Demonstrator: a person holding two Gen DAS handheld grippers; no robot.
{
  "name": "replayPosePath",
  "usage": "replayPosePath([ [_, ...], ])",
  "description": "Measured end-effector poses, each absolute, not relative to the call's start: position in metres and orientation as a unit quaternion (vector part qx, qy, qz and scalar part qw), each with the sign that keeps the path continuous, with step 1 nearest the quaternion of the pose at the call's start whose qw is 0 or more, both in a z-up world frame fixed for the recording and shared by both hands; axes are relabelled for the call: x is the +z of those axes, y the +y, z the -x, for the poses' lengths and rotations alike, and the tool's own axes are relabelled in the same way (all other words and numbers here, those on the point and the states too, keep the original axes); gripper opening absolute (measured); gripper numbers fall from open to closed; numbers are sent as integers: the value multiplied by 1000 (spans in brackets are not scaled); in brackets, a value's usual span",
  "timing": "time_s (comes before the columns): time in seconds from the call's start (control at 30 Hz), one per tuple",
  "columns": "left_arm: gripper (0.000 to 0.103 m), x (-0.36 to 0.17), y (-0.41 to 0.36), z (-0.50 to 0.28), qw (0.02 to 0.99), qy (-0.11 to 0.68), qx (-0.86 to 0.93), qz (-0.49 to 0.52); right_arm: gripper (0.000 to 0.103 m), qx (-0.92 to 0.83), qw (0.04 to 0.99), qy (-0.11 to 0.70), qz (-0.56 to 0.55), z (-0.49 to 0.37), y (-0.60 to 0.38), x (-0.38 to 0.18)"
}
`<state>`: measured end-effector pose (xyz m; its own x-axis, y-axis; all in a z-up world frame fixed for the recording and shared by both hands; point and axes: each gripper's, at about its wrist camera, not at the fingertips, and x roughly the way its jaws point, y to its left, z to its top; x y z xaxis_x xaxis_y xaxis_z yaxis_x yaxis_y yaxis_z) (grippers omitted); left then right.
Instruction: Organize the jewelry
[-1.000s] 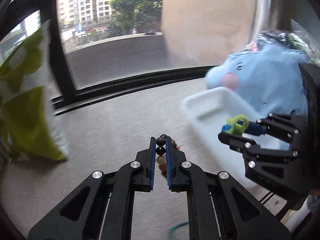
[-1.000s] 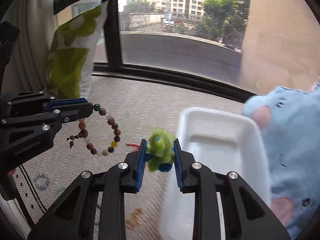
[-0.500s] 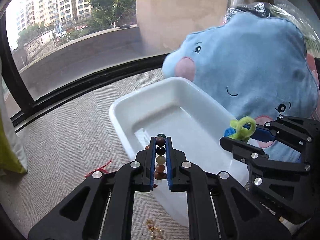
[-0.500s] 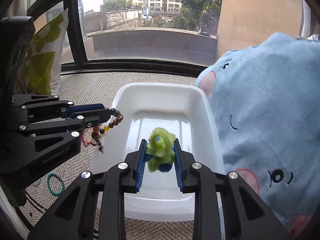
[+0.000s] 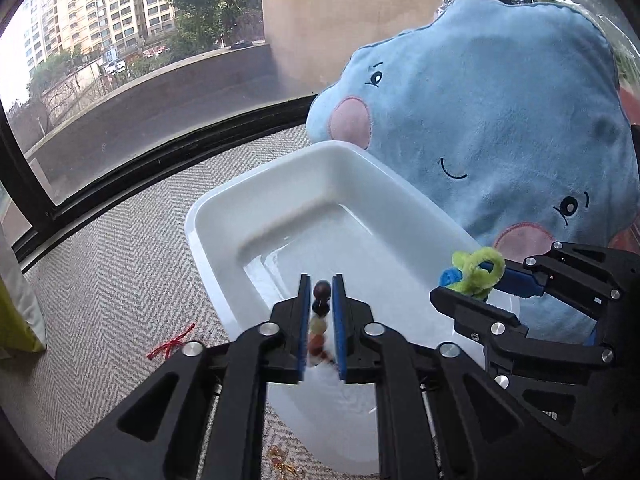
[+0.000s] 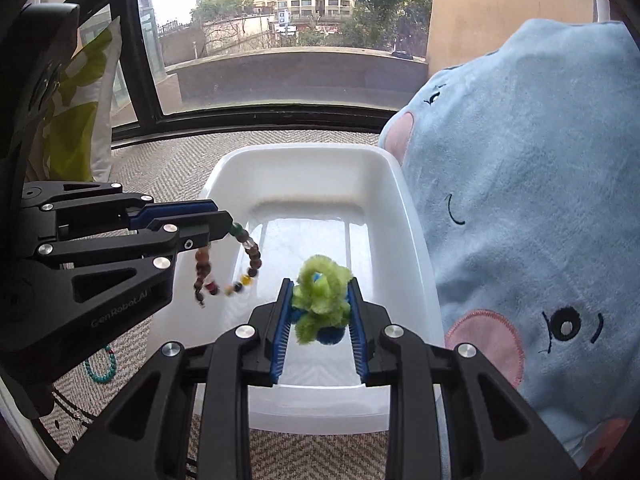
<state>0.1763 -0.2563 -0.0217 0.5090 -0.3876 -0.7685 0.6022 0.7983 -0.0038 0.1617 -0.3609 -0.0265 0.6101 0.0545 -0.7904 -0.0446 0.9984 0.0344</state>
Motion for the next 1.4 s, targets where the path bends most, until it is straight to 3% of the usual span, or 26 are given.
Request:
replayPosePath([
  [0.03, 43, -22, -258, -177, 856, 405, -292, -135, 31, 26, 898, 440, -6, -162, -362, -27],
  [0.1, 61, -22, -258, -179, 858, 405, -284, -135, 41, 18, 898, 439, 2, -161, -362, -29],
  [0.13, 76, -21, -256, -181, 857, 409, -286, -129, 44, 16, 898, 439, 4, -160, -363, -30],
  [0.17, 77, -19, -253, -182, 859, 408, -284, -121, 45, 15, 899, 438, 2, -159, -365, -30],
  [0.4, 77, -9, -231, -194, 884, 370, -244, -148, 45, 31, 906, 422, -4, -153, -360, -19],
  [0.67, 77, -20, -159, -246, 896, 358, -197, -173, 45, 177, 901, 395, -8, -127, -296, -9],
  [1.07, 77, -89, -107, -275, 882, 392, -189, -180, 45, 244, 853, 458, 44, -112, -217, -73],
  [1.4, 77, -105, -113, -279, 882, 388, -200, -180, 45, 241, 847, 466, 85, -114, -192, -101],
])
